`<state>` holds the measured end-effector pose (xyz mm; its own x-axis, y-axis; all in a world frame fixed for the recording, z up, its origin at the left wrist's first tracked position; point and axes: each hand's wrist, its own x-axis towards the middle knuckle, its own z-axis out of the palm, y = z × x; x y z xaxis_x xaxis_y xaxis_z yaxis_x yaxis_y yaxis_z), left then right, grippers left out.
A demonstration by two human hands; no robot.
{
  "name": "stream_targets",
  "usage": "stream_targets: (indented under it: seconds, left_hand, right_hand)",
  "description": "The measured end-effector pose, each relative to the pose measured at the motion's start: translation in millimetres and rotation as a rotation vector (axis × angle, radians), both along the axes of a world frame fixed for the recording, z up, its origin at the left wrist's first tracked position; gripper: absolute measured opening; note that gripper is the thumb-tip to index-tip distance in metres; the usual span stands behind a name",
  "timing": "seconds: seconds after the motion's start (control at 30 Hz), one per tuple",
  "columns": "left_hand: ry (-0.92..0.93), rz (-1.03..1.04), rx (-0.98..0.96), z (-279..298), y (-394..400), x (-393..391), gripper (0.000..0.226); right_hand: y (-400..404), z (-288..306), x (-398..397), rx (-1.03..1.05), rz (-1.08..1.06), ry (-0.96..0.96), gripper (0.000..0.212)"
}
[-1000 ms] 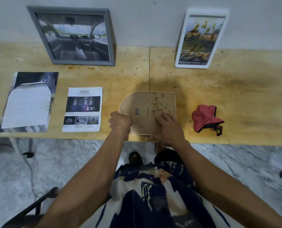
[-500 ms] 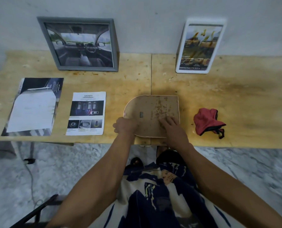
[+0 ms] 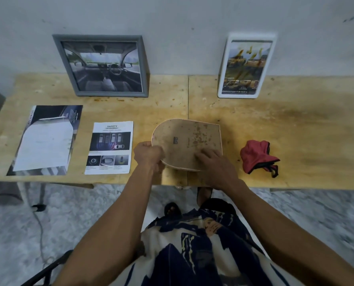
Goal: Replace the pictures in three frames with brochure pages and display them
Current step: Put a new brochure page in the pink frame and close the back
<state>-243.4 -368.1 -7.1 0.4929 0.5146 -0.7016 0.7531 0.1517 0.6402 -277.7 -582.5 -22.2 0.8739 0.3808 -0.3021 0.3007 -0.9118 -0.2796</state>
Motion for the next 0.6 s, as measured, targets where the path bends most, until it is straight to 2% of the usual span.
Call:
stream_targets:
  seconds: [0.1, 0.2, 0.23, 0.37, 0.5, 0.6]
  left_hand:
    - [-0.019, 0.044, -0.041, 14, 14, 13, 0.03]
    - [-0.107, 0.052, -0.157, 39, 21, 22, 0.014]
    - [-0.156, 0.046, -0.175, 50, 21, 22, 0.013]
    - [-0.348, -0.019, -0.204, 75, 25, 24, 0.042]
    - [-0.299, -0.135, -0.074, 62, 27, 17, 0.034]
    - [-0.243, -0.228, 0.004, 45, 30, 6, 0.047]
  right_hand:
    - [8, 5, -5, 0.172, 0.023, -0.287, 0.036]
    - [16, 15, -1, 0.3, -0.009, -0.467, 0.029]
    - [19, 21, 4, 0.322, -0.045, -0.486, 0.027]
    - [30, 48, 28, 0.413, -0.245, -0.48, 0.026]
    - [37, 65, 46, 0.616, -0.497, -0.42, 0.026]
    - [36, 63, 46, 0.741, -0.655, -0.368, 0.025]
